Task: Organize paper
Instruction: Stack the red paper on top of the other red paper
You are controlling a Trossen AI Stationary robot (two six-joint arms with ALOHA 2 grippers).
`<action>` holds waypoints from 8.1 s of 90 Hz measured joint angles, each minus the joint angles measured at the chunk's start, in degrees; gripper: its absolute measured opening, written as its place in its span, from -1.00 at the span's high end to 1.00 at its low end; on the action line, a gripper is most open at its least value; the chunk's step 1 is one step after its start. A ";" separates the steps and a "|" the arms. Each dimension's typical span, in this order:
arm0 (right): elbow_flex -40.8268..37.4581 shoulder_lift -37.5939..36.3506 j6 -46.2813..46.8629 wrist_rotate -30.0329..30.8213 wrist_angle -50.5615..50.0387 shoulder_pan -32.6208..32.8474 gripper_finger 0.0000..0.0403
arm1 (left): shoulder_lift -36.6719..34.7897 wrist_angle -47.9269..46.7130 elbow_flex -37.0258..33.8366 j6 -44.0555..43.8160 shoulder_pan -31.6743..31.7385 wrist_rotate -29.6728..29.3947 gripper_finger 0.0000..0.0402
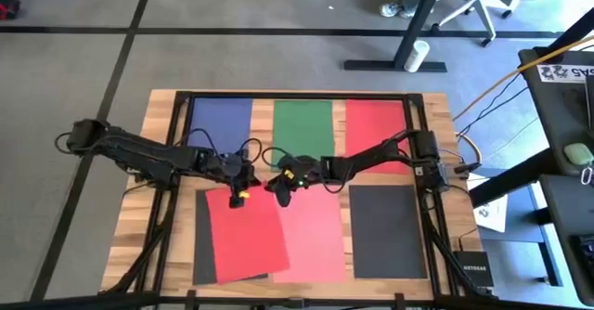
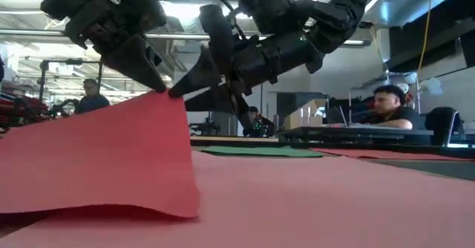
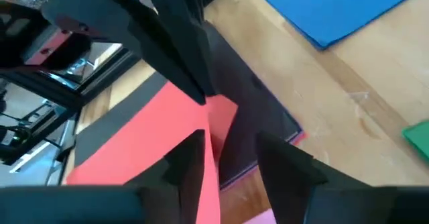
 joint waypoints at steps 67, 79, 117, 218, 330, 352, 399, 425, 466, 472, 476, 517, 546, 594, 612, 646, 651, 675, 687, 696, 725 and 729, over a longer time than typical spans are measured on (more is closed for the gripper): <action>-0.03 -0.82 -1.74 4.06 -3.27 0.06 1.00 | -11.29 -4.50 0.00 -9.86 0.02 -0.82 0.89; -0.04 -2.57 -2.80 5.31 -7.03 -0.16 1.00 | -14.49 -5.24 0.00 -10.43 -0.02 -0.92 0.89; -0.02 -19.52 -12.75 14.32 -39.24 -4.23 1.00 | -15.02 -4.76 -0.39 -12.47 -1.27 -1.47 0.99; -0.03 -45.14 -30.30 34.45 -91.92 -29.24 1.00 | -14.97 -4.31 -0.47 -19.89 -9.07 -17.88 1.00; -13.42 -45.03 -37.91 32.01 -81.59 -41.97 1.00 | -14.97 -4.80 -0.48 -20.96 -9.42 -18.64 1.00; -13.81 -45.03 -34.04 30.61 -80.64 -43.63 0.99 | -14.97 -4.91 -0.48 -21.01 -9.42 -18.64 1.00; -13.38 -33.57 -49.63 3.41 -59.57 -38.07 0.99 | -14.97 -9.41 -0.48 -23.20 -9.42 -18.62 1.00; -8.11 -20.36 -50.17 2.44 -57.30 -38.15 1.00 | -14.97 -9.56 -0.48 -22.96 -9.33 -18.62 1.00; 4.73 -7.05 -48.38 -0.46 -59.53 -38.73 1.00 | -14.91 -9.69 -0.48 -22.76 -9.23 -18.64 1.00; 5.39 -5.89 -48.13 -0.46 -59.89 -39.19 1.00 | -14.83 -10.01 -0.48 -22.74 -9.23 -18.64 1.00; 5.75 -5.42 -47.85 -0.09 -60.38 -39.43 1.00 | -14.59 -10.04 -0.48 -22.77 -9.25 -18.64 1.00; 5.77 -5.20 -46.55 1.57 -60.31 -40.45 1.00 | -12.66 -10.74 -0.48 -22.96 -9.25 -18.64 1.00; 8.13 -4.99 -45.52 1.03 -61.97 -40.49 1.00 | -12.66 -10.75 -0.48 -22.96 -9.25 -18.64 1.00; 8.87 -5.01 -42.51 1.50 -62.48 -44.17 1.00 | -12.66 -10.82 -0.48 -23.73 -9.25 -18.64 1.00; 8.87 -5.05 -42.48 -0.97 -61.58 -44.67 1.00 | -12.66 -10.82 -0.48 -24.01 -9.31 -18.64 1.00; 9.09 -2.53 -42.22 -1.66 -61.50 -44.60 1.00 | -12.66 -10.86 -0.48 -24.03 -9.31 -18.63 1.00; 9.09 -2.50 -42.23 -0.88 -61.48 -44.61 1.00 | -12.66 -10.86 -0.48 -24.15 -9.34 -18.62 1.00; 9.03 -2.36 -40.93 -1.42 -61.42 -46.24 1.00 | -12.66 -10.86 -0.48 -24.25 -9.34 -18.62 1.00; 8.99 -2.33 -40.90 -1.09 -61.27 -46.58 1.00 | -12.66 -10.86 -0.48 -24.36 -9.36 -18.62 1.00; 8.98 -2.27 -40.71 -0.62 -61.11 -46.67 1.00 | -12.66 -10.86 -0.48 -24.42 -9.36 -18.62 1.00; 8.96 -2.28 -38.08 1.01 -60.67 -46.78 1.00 | -12.66 -10.86 -0.48 -24.42 -9.36 -18.62 1.00; 8.96 -2.28 -37.68 1.13 -60.65 -46.78 1.00 | -12.66 -10.86 -0.48 -24.42 -9.36 -18.62 1.00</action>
